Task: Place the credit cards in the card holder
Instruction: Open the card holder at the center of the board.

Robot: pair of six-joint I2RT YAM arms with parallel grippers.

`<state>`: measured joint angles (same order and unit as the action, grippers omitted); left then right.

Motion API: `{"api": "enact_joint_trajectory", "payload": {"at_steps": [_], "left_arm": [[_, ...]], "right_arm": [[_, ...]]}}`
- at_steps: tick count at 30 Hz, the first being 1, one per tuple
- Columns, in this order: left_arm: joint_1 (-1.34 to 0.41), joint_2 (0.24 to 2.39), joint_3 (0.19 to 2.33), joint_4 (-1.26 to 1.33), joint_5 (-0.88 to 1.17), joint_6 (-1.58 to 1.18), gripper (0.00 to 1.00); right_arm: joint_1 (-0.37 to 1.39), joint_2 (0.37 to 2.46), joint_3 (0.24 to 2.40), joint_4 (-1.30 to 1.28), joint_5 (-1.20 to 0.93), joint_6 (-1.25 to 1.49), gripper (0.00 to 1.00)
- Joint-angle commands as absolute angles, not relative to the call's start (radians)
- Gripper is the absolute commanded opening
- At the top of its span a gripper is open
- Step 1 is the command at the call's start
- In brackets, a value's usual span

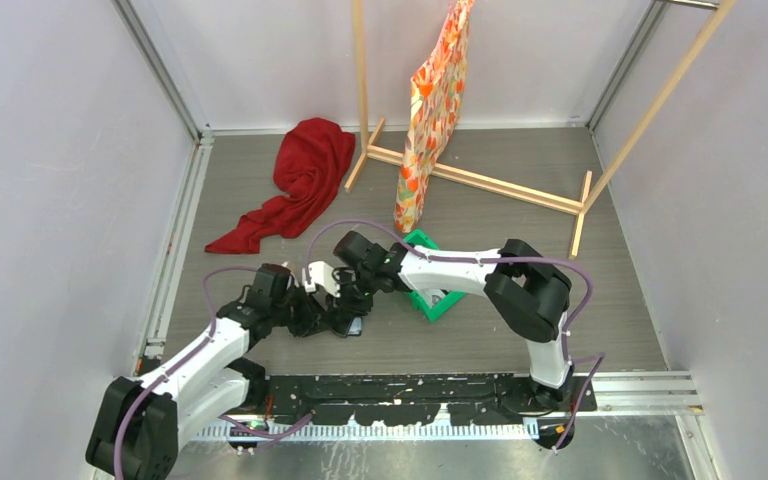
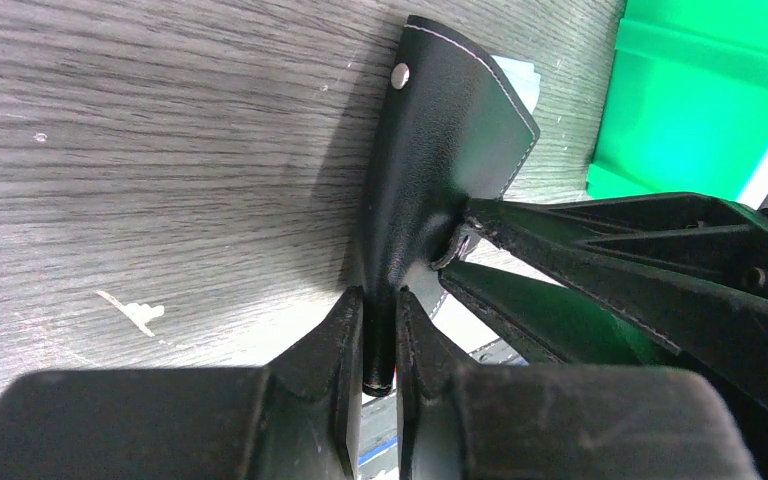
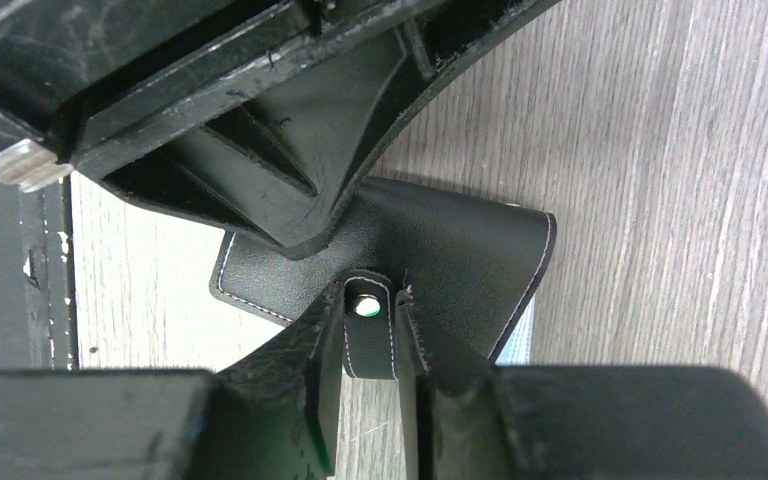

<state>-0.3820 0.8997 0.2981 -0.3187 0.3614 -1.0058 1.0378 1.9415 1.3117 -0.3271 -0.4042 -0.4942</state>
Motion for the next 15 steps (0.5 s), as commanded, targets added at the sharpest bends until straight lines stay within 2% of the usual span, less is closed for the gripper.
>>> {"api": "enact_joint_trajectory", "payload": {"at_steps": [1, 8, 15], "left_arm": [[-0.385, 0.914, 0.313, -0.292, 0.410, -1.003, 0.00], [-0.385, 0.939, 0.316, -0.310, 0.348, -1.025, 0.00], [-0.385, 0.961, 0.333, -0.286, 0.321, -1.021, 0.00]], "right_arm": [[1.036, 1.940, 1.307, -0.381, -0.368, -0.511, 0.23], [1.015, 1.878, 1.341, -0.449, -0.439, -0.505, 0.05], [0.971, 1.814, 1.331, -0.526, -0.494, -0.549, 0.01]]}}
